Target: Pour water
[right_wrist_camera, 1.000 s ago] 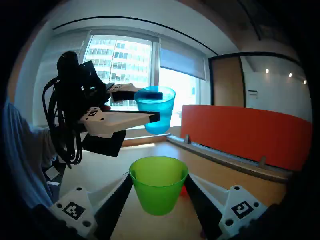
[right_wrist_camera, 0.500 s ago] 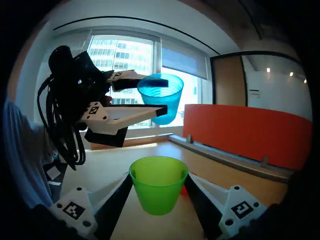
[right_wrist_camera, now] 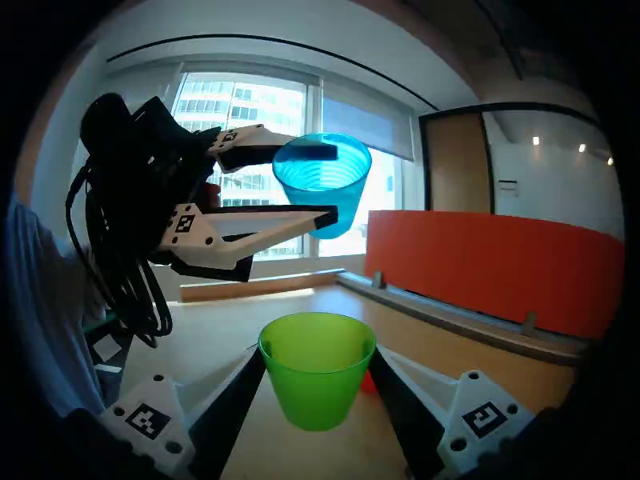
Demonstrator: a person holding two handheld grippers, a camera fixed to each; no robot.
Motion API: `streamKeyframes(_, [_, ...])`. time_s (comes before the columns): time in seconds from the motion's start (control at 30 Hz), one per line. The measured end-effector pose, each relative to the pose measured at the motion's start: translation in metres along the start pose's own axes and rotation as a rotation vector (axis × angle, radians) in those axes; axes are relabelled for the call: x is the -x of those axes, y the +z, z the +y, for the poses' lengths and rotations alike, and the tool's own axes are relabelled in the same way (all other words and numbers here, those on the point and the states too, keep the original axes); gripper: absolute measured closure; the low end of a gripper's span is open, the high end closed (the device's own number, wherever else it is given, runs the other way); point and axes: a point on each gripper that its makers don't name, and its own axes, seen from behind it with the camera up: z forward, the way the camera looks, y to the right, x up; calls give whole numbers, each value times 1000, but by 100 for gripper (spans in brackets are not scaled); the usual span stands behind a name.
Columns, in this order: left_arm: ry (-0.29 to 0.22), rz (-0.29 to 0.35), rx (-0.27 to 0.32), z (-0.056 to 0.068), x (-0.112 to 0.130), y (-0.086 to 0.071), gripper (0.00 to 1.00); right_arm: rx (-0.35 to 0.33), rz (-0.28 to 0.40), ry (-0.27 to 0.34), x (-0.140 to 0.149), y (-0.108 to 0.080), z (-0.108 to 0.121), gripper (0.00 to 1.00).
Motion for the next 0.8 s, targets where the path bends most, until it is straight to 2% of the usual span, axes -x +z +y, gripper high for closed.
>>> streamKeyframes(0.4, [99, 8, -5, 2, -7, 3, 15, 7, 6, -1, -2, -2, 3, 9])
streamKeyframes(0.8, [163, 8, -17, -2, -11, 5, 15, 10, 6, -9, -2, -4, 6, 9])
